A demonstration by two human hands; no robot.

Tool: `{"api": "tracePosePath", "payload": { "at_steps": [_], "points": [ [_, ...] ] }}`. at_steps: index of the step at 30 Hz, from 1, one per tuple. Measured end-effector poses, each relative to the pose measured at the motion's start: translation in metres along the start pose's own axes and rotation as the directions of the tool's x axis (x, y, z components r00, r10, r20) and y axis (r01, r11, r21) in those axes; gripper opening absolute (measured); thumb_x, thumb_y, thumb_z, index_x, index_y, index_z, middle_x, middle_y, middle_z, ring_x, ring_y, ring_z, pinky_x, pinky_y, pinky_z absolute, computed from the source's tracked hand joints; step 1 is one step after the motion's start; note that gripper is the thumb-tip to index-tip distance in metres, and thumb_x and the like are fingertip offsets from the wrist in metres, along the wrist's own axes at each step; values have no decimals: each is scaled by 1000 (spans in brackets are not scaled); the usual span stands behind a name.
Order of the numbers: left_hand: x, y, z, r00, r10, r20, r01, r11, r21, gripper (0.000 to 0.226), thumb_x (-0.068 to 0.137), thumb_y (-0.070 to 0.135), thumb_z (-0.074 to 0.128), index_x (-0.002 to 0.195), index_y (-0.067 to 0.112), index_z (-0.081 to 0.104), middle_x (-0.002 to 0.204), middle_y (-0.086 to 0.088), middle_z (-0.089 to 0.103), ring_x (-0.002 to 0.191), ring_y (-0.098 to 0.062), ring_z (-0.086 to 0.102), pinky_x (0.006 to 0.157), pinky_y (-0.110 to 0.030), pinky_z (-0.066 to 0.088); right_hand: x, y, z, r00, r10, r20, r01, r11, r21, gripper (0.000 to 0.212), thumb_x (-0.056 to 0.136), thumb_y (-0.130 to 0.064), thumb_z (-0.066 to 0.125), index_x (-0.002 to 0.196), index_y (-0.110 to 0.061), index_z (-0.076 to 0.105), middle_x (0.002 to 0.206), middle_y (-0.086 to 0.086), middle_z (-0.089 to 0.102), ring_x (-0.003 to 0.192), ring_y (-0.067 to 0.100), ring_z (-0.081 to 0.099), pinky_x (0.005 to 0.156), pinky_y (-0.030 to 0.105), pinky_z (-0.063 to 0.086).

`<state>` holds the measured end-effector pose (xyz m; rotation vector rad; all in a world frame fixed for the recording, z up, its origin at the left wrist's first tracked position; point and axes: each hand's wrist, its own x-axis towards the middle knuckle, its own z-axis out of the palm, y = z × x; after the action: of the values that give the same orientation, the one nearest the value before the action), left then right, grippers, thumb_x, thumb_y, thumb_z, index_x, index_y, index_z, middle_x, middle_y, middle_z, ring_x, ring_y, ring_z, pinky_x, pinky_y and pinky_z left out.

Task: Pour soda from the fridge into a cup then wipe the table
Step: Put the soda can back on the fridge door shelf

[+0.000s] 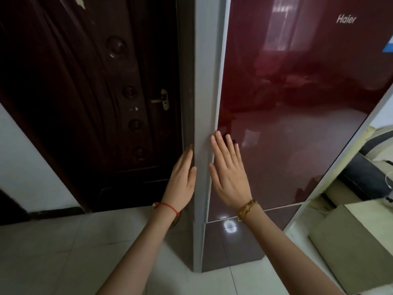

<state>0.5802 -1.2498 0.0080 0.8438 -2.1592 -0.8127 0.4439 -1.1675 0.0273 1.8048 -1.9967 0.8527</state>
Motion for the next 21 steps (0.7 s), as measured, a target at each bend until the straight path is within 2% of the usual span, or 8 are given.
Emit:
{"api": "tracePosePath", "payload": {
  "at_steps": [5,11,17,21],
  "points": [
    [14,-7,0,1000,2,-17,-2,1000,26,58,104,22,39,156,25,14,162,8,16,148,-5,15,121,-27,17,16,5,9,1000,2,20,-2,1000,5,62,103,-20,38,156,-14,6,165,-1,0,152,18,-6,124,47,9],
    [12,-6,-2,1000,21,-18,-19,997,79,62,103,25,43,156,29,12,163,10,13,148,-3,12,119,-24,14,17,9,8,999,-20,25,18,998,60,63,103,-23,40,156,-15,7,165,-2,1,152,18,-5,124,46,9],
    [-4,-6,-4,999,-16,-40,21,990,142,64,100,31,47,155,28,14,163,7,14,149,-6,12,120,-28,17,0,18,-1,1000,-12,20,9,992,123,64,101,-24,47,155,-13,15,164,-1,13,152,15,4,124,44,10],
    [-22,-2,-4,999,-23,-37,31,978,204,62,101,30,46,155,27,17,162,6,17,148,-9,15,117,-24,15,-27,29,-4,998,40,54,-46,992,119,63,101,-25,45,155,-15,17,162,-2,20,152,14,7,123,44,13]
  ]
}}
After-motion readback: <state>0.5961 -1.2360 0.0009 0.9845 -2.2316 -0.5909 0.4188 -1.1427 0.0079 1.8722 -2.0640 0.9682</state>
